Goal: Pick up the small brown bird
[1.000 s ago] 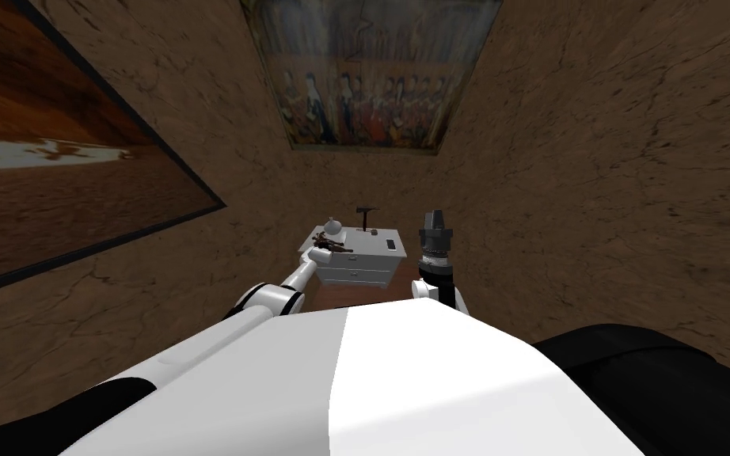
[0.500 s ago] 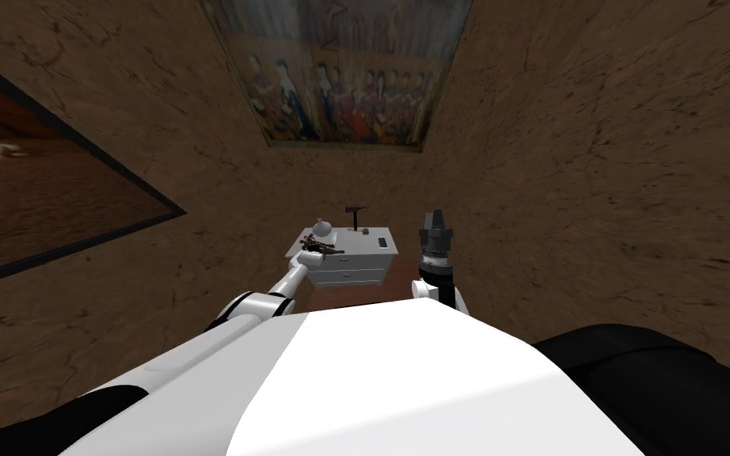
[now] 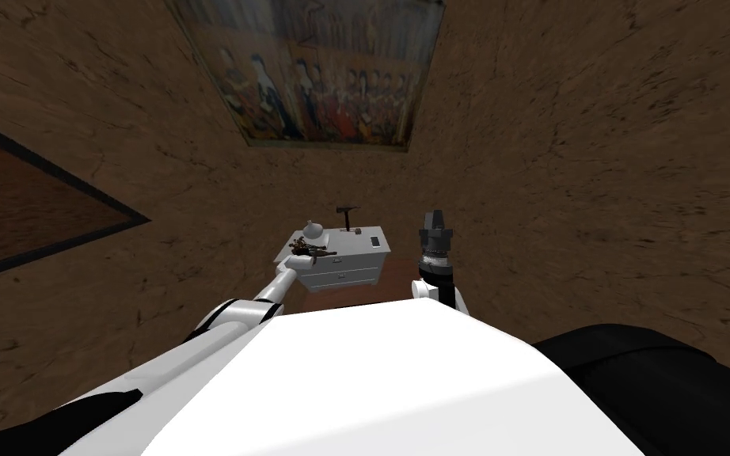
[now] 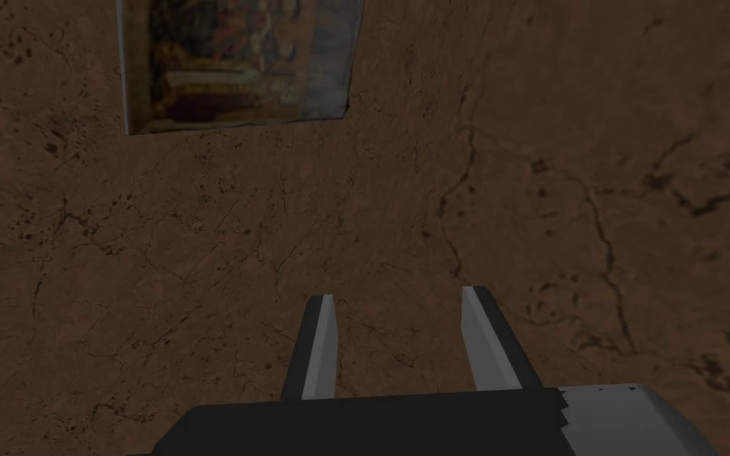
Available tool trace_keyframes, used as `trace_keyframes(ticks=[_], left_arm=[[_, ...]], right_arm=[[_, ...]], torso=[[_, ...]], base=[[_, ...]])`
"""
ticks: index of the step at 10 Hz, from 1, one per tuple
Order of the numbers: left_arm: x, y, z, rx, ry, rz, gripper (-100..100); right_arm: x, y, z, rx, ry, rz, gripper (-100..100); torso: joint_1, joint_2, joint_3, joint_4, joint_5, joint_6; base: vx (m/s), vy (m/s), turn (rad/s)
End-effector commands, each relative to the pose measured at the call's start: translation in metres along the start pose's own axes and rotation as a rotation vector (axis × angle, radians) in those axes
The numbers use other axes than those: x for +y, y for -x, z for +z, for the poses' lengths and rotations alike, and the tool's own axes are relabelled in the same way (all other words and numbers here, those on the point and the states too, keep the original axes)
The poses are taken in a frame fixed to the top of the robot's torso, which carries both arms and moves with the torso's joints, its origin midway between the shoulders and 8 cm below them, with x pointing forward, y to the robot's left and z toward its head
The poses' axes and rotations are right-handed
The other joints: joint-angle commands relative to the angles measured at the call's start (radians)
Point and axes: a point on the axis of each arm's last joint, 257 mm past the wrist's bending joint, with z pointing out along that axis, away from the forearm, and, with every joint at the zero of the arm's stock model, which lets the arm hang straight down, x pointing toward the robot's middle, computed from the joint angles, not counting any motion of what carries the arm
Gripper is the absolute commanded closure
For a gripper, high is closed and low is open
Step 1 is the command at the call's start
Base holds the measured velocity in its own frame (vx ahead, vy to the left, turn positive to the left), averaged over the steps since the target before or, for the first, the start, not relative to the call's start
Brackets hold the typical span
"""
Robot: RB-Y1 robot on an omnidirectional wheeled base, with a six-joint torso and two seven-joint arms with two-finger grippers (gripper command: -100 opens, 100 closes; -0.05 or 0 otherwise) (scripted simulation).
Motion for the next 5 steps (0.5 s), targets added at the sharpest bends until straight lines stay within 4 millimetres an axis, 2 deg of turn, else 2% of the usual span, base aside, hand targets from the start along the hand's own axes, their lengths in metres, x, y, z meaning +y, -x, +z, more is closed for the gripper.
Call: trace_keyframes(ticks=[1,3,4,5], left_arm=[[0.009,0.027,-0.001,-0.023,0.003,-0.025,-100],[0.027,0.075,-0.007,-0.066,0.008,-0.067,-100],[0.027,0.076,-0.008,-0.067,0.008,-0.067,-100],[0.036,0.1,-0.012,-0.09,0.009,-0.085,-100]], right_arm=[[0.0,0.0,0.0,0.0,0.0,0.0,0],[0.0,0.0,0.0,0.0,0.0,0.0,0],[0.0,0.0,0.0,0.0,0.0,0.0,0],[0.0,0.0,0.0,0.0,0.0,0.0,0]], torso=[[0.0,0.0,0.0,0.0,0.0,0.0],[-0.002,0.0,0.0,0.0,0.0,0.001],[-0.003,0.001,0.0,0.0,-0.001,0.001],[-0.002,0.001,0.0,0.0,0.0,0.0]], base=[[0.004,-0.031,-0.182],[-0.006,-0.06,-0.383],[-0.004,-0.049,-0.059],[-0.003,-0.048,-0.179]])
